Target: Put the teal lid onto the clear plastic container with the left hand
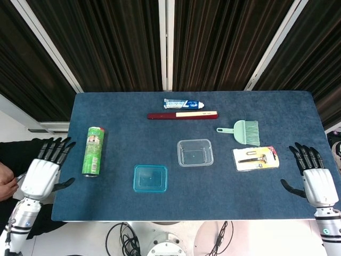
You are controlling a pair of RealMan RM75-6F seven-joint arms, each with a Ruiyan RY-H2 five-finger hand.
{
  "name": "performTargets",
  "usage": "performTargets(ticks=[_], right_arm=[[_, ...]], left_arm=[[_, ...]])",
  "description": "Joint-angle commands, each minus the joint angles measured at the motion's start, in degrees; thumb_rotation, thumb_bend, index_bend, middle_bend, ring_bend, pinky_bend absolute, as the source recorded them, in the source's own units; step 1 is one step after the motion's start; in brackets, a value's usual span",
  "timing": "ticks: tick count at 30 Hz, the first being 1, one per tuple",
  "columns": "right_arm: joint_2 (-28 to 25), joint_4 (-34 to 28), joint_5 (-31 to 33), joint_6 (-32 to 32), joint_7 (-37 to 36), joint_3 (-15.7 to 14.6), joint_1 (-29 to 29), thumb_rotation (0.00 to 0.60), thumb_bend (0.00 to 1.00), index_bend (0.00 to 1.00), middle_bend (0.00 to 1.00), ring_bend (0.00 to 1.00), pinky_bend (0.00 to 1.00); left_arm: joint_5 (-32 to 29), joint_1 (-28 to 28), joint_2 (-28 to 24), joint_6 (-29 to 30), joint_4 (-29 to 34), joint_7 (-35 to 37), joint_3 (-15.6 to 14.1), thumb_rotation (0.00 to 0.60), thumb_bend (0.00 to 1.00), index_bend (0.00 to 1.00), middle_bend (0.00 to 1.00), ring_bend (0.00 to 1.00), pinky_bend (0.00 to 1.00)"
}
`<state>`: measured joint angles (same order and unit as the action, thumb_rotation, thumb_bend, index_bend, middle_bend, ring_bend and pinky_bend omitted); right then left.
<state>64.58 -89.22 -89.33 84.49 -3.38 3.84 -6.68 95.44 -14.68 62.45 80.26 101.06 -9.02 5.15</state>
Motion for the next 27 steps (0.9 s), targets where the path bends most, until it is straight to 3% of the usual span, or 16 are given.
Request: performTargets(ticks=[1, 7, 12, 19, 27], right_arm=[[0.9, -0.8, -0.9, -5.9, 2.3, 0.0, -4.0, 0.6, 0.13, 0.0, 0.02, 0.0, 0.0], [5.9, -1.0, 1.4, -20.9, 6.4, 2.8, -14.9, 0.6, 0.13, 0.0, 0.0, 0.0, 0.0], [13.8, 3.8, 6.2, -32.4, 10.3, 5.9, -24.2, 0.6, 0.08, 0.0, 0.0, 0.0, 0.0], [24.5, 12.5, 10.9, -39.0, 13.9, 9.1, -33.1, 0.6, 0.04, 0.0, 0.0, 0.0, 0.0], [30.7, 19.7, 14.6, -43.6, 14.8, 11.4, -40.1, 0.6, 0.03, 0.0, 0.0, 0.0, 0.0]], left_arm=[[1.5, -5.1, -0.7, -5.1, 3.1, -1.5, 2.3, 0.6, 0.06, 0.07, 0.04, 0.0, 0.0], [-0.2, -9.0, 1.0, -9.9, 4.5, -2.1, 2.9, 0.6, 0.06, 0.07, 0.04, 0.0, 0.0], [-1.1, -11.6, 3.1, -12.7, 4.8, -2.7, 3.2, 0.6, 0.06, 0.07, 0.04, 0.0, 0.0], [-1.6, -15.9, 6.9, -19.0, 4.6, -4.5, 1.6, 0.6, 0.06, 0.07, 0.04, 0.0, 0.0], [-4.0, -18.9, 10.9, -23.8, 4.8, -7.0, 0.3, 0.6, 0.06, 0.07, 0.04, 0.0, 0.0]])
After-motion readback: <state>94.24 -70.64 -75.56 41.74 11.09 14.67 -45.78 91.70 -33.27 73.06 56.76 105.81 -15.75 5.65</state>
